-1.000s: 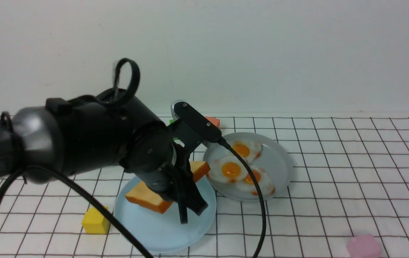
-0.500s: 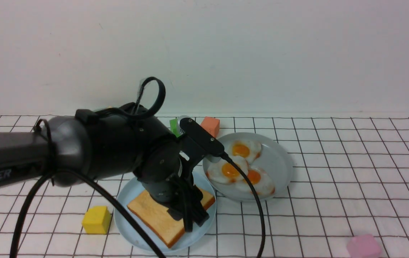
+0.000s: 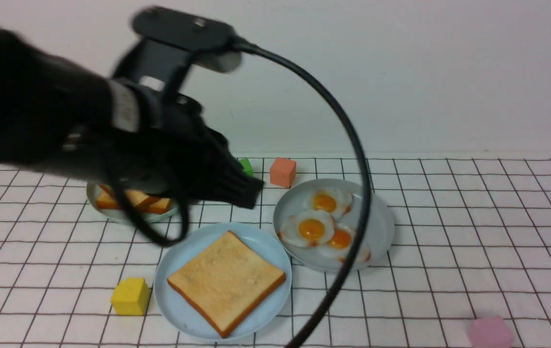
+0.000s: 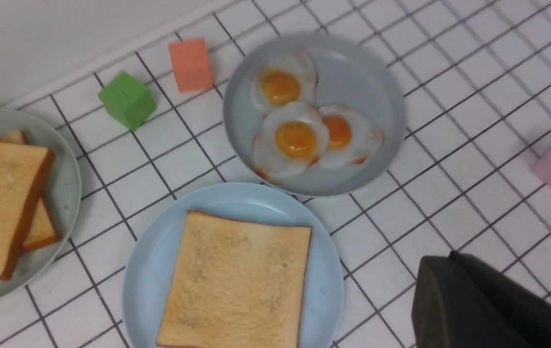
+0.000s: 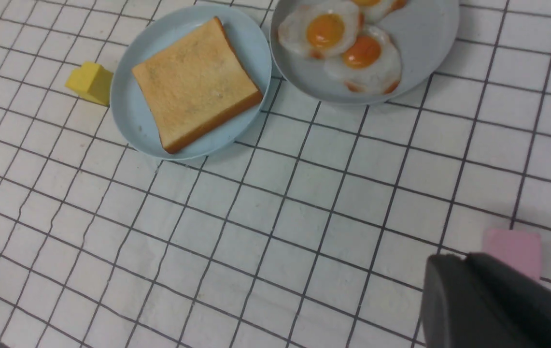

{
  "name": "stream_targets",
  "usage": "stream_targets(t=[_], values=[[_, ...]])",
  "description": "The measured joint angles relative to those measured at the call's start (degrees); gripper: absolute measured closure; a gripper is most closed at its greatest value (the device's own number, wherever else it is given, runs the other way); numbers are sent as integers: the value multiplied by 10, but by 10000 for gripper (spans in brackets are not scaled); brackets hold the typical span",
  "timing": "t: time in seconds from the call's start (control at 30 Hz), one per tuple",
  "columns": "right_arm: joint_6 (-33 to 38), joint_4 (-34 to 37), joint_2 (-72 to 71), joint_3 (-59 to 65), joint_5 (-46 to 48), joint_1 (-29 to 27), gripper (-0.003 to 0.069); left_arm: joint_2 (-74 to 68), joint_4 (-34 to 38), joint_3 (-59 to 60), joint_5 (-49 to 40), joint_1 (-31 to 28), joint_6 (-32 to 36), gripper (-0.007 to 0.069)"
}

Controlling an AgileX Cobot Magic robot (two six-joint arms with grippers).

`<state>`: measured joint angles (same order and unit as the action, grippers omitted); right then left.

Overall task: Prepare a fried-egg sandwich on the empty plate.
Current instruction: Use the right arm to grab a fried egg

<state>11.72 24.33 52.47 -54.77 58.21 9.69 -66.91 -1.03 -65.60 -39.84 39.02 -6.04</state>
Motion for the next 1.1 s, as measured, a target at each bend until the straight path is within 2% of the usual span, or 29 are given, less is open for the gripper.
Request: stream_targets(t=[0.2,0.27,0.33,0.57,0.7,0.8,0.9,0.97,1.1], values=[[12,33,136,-45,-7,0,598,159,17,131,36,0,-4,638],[25,55,197,-72,-14,1,596,244,29,219,77,0,-4,638],[28,60,226,-85,-17,8,596,279,35,255,93,0,-5,638],[19,37,386,-189,-34,106,586,448,74,405,201,0,-6,638],[-6,18,458,-253,-36,123,565,467,74,424,223,0,-6,638],[-34,4,518,-305,-38,125,515,469,75,428,246,0,-6,638],[-55,-21,574,-351,-38,125,439,469,75,429,274,0,-6,638],[-71,-43,616,-393,-40,125,359,469,76,429,298,0,-6,638],[-81,-57,673,-447,-48,125,279,469,76,429,303,0,-6,638]])
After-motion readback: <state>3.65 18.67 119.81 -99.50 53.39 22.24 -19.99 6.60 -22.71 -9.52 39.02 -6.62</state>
